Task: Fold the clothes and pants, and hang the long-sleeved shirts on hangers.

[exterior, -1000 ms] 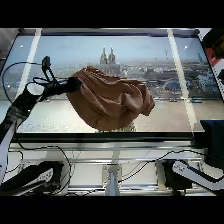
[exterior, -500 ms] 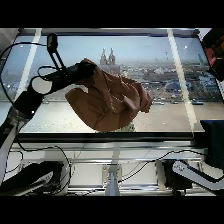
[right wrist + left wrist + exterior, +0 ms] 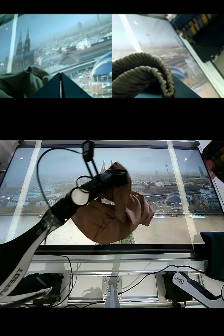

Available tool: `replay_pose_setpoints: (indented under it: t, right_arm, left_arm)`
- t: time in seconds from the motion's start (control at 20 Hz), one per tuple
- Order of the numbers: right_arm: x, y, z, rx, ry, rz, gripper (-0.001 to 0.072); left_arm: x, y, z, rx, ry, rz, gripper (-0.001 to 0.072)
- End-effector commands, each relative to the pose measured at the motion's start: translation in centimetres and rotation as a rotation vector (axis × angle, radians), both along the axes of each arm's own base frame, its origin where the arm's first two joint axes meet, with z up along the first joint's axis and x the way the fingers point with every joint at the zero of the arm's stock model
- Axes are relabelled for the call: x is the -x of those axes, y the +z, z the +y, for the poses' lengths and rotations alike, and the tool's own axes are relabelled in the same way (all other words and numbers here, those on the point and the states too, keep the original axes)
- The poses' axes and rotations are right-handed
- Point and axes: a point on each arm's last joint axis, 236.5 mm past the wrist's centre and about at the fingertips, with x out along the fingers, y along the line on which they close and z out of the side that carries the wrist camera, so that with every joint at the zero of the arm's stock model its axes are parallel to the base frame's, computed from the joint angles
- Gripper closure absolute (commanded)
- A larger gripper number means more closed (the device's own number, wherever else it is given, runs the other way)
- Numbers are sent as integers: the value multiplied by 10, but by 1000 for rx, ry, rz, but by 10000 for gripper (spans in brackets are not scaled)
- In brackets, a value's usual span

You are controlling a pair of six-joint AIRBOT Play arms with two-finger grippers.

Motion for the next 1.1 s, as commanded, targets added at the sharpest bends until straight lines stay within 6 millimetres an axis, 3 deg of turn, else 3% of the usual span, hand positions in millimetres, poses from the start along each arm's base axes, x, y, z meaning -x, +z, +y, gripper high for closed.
replay_pose_setpoints:
  t: [0.0, 0.1, 0.2, 0.55, 0.7, 0.85, 0.9, 1.0, 1.05]
  right_arm:
    - [19, 37, -30, 126, -111, -95, 689]
    - [33, 54, -39, 173, -157, -128, 688]
    - [42, 61, -42, 213, -174, -135, 688]
    - [46, 58, -39, 217, -166, -115, 688]
    - [46, 57, -39, 216, -164, -112, 688]
    - [46, 57, -39, 218, -164, -109, 688]
    - [46, 56, -40, 221, -165, -108, 688]
    - [46, 57, -41, 224, -169, -110, 688]
    - [46, 57, -41, 225, -169, -111, 688]
  left_arm:
    - [9, 4, -73, -4, -166, 12, 684]
    - [27, 5, -114, -21, -266, -5, 683]
    - [58, -3, -147, -78, -353, -44, 682]
    - [190, -66, -238, -257, -583, -171, 680]
    - [239, -106, -265, -292, -667, -155, 679]
    - [262, -127, -273, -363, -712, -214, 676]
    - [261, -127, -272, -393, -712, -259, 605]
    - [256, -125, -270, -430, -706, -317, 0]
    - [250, -121, -268, -429, -696, -321, 12]
